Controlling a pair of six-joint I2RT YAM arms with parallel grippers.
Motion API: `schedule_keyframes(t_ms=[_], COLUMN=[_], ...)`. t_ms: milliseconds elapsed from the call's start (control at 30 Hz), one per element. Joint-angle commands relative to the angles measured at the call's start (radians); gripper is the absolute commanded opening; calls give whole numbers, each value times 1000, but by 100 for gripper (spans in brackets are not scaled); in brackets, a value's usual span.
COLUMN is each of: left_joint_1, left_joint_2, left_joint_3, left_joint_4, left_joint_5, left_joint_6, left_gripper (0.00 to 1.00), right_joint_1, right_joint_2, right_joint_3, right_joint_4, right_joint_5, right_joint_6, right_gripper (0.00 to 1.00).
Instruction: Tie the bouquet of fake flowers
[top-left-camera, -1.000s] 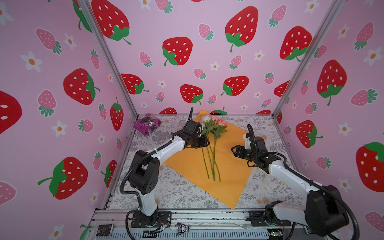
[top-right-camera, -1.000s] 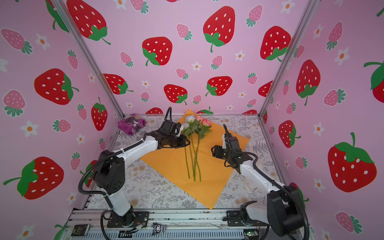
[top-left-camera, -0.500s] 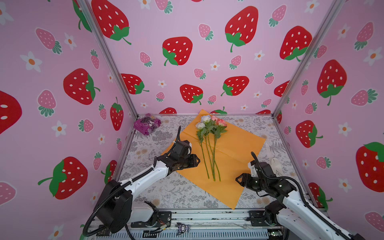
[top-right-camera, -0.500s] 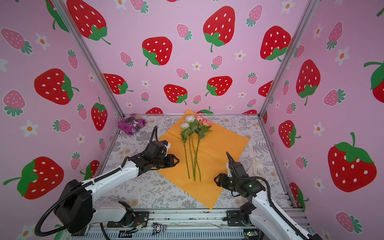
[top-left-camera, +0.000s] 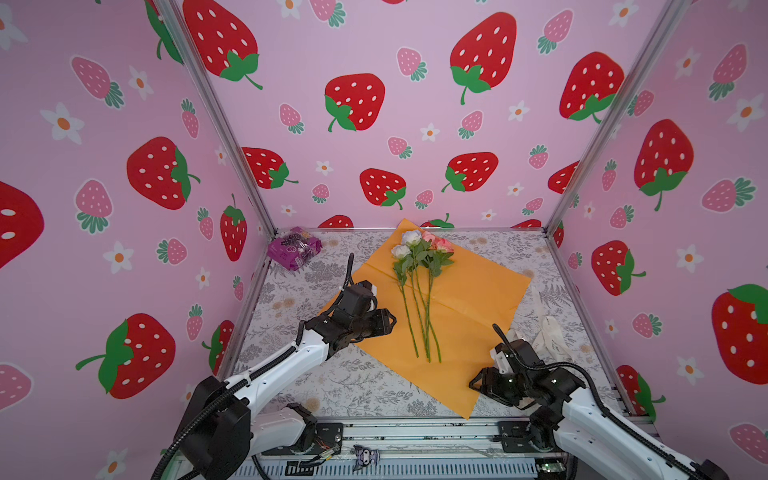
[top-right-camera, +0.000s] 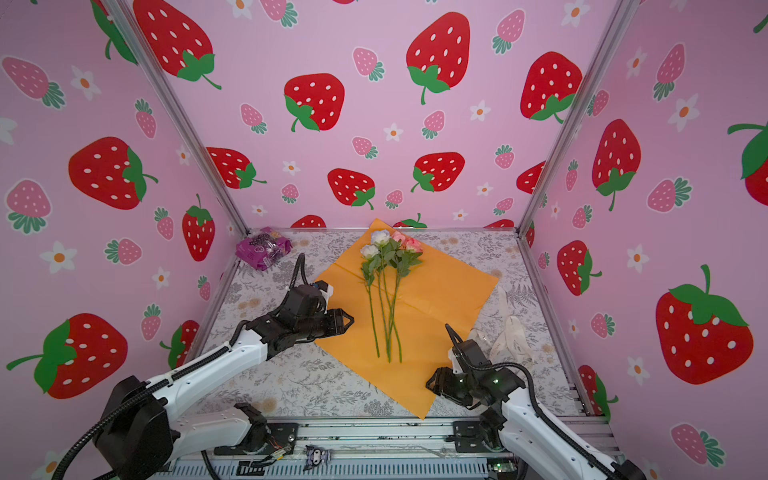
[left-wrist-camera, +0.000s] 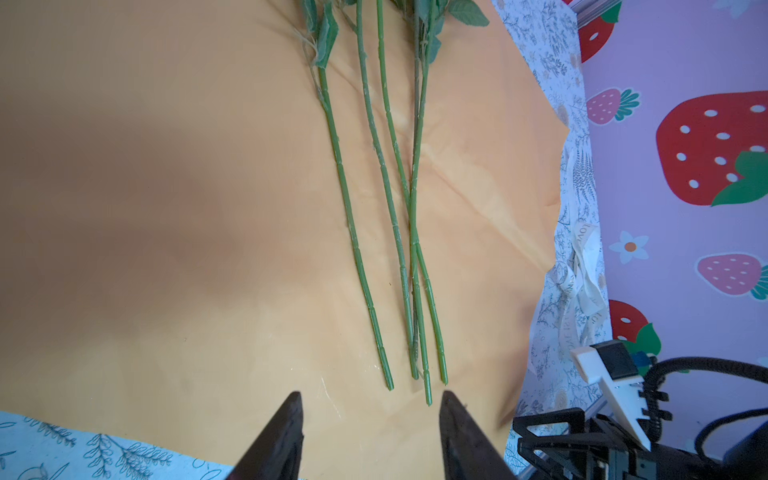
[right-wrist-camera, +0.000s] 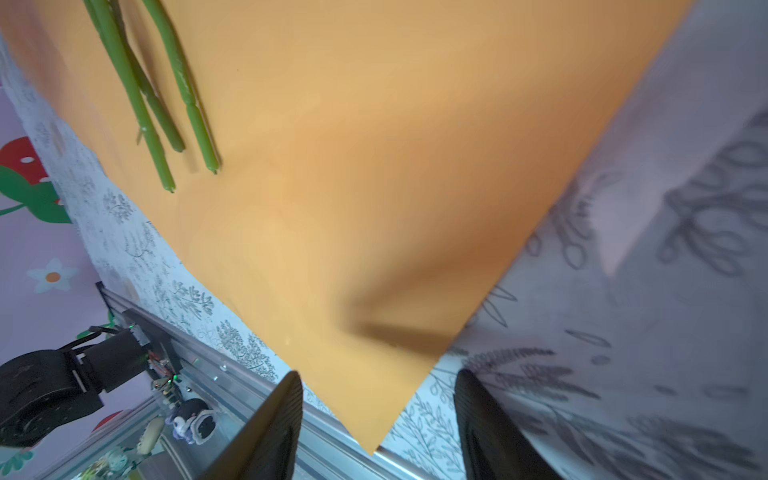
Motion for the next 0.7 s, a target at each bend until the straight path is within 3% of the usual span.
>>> schedule_keyframes(t_ms=[0,233,533,667], left_joint_1=[-1,-2,-3,-15], left_joint_2=[4,22,27,29], left_joint_3=[9,43,50,37], left_joint_4=[-9,-40,-34,-26], left_joint_5=[-25,-37,23,76], left_joint_6=[4,23,24,20], left_gripper=[54,55,55,49], right_joint_1=[4,4,3,-3], right_joint_2=[33,175,411,518], right_joint_3=[-45,6,204,256], right_joint_4=[151,514,622,646], right_joint_5=[-36,-73,-88,-83], right_joint_6=[40,29,-71,-109], right_gripper=[62,65,68,69])
